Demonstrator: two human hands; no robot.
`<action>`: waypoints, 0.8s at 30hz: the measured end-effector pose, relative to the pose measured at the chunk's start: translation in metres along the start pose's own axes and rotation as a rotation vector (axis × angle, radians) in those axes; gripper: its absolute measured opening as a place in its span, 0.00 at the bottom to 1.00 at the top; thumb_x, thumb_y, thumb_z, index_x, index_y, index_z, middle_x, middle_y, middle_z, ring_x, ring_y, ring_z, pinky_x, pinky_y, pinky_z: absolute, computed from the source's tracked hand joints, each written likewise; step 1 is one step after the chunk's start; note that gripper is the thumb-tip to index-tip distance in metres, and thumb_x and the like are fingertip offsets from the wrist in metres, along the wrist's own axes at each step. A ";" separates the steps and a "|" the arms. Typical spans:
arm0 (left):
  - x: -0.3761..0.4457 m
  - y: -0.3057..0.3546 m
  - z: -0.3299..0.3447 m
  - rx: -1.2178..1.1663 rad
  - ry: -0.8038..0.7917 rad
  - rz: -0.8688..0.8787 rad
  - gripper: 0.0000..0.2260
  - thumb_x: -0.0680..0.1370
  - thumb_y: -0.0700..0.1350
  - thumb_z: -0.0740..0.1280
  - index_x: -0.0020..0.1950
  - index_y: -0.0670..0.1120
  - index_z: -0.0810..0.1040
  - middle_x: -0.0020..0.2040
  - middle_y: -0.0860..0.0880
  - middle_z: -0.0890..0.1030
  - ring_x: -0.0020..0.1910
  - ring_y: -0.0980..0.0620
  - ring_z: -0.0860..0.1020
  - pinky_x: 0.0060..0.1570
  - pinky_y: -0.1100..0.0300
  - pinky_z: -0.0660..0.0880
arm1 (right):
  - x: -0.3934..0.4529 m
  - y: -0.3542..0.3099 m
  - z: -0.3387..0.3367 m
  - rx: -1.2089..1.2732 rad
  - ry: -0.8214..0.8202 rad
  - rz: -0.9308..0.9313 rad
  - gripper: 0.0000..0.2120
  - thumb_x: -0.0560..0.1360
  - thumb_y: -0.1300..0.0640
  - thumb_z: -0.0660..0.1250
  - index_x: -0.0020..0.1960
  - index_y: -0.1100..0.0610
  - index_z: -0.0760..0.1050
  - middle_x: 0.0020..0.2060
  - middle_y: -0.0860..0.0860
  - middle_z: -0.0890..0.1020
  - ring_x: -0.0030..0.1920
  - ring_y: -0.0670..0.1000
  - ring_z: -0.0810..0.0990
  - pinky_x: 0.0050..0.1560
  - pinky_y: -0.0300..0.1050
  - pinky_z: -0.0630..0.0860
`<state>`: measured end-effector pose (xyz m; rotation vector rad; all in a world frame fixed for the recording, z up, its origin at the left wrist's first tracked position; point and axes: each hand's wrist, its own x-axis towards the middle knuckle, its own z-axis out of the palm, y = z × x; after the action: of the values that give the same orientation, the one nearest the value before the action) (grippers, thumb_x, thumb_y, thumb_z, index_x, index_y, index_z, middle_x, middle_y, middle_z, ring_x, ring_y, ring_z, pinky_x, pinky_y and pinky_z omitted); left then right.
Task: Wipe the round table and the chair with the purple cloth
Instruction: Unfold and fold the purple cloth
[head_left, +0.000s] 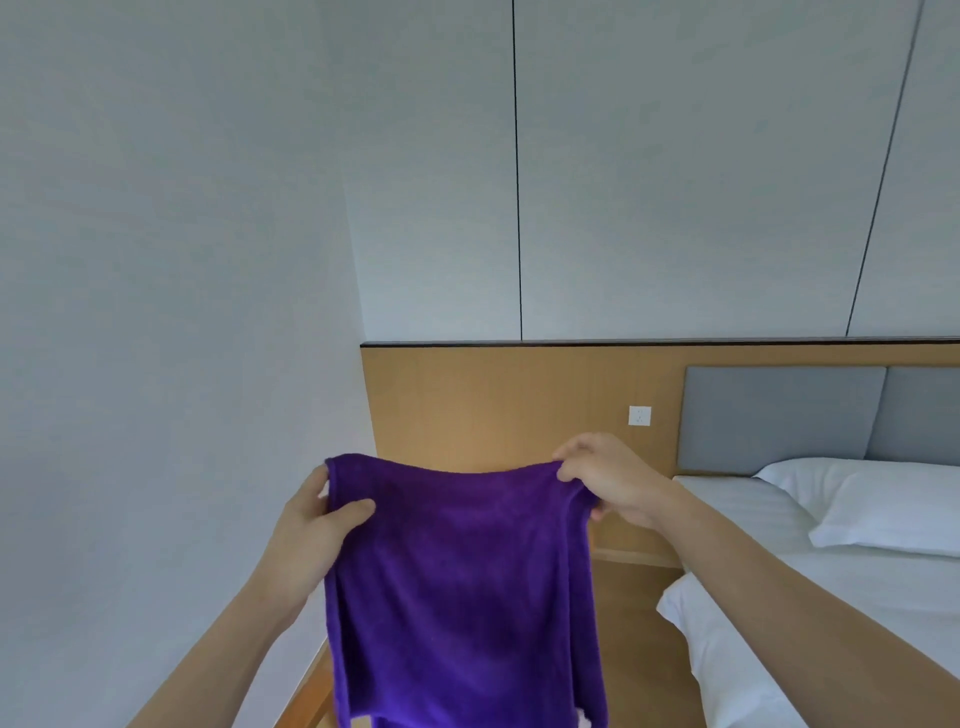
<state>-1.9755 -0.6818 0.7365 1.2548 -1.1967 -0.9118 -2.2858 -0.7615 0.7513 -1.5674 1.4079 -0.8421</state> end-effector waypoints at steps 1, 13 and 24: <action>-0.004 0.005 0.007 0.024 -0.053 0.004 0.14 0.77 0.41 0.73 0.61 0.51 0.79 0.52 0.46 0.86 0.50 0.46 0.85 0.51 0.49 0.81 | -0.004 -0.006 0.005 0.070 -0.030 0.011 0.10 0.79 0.67 0.64 0.58 0.59 0.77 0.42 0.56 0.80 0.34 0.49 0.79 0.29 0.40 0.75; -0.018 0.022 0.062 0.499 -0.177 0.275 0.24 0.75 0.38 0.74 0.59 0.62 0.70 0.51 0.62 0.81 0.51 0.64 0.80 0.46 0.66 0.79 | -0.037 -0.041 0.045 0.358 -0.405 -0.170 0.19 0.77 0.75 0.62 0.67 0.65 0.75 0.55 0.64 0.85 0.58 0.59 0.85 0.60 0.53 0.81; -0.033 0.048 0.064 0.053 -0.037 0.184 0.13 0.80 0.33 0.67 0.59 0.49 0.76 0.47 0.47 0.86 0.45 0.50 0.86 0.41 0.61 0.80 | -0.043 -0.031 0.041 0.180 -0.010 -0.376 0.25 0.76 0.59 0.74 0.71 0.50 0.72 0.53 0.50 0.83 0.55 0.48 0.81 0.56 0.45 0.75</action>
<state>-2.0493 -0.6558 0.7737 1.1525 -1.3489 -0.7750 -2.2423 -0.7124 0.7651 -1.7162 1.0104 -1.1460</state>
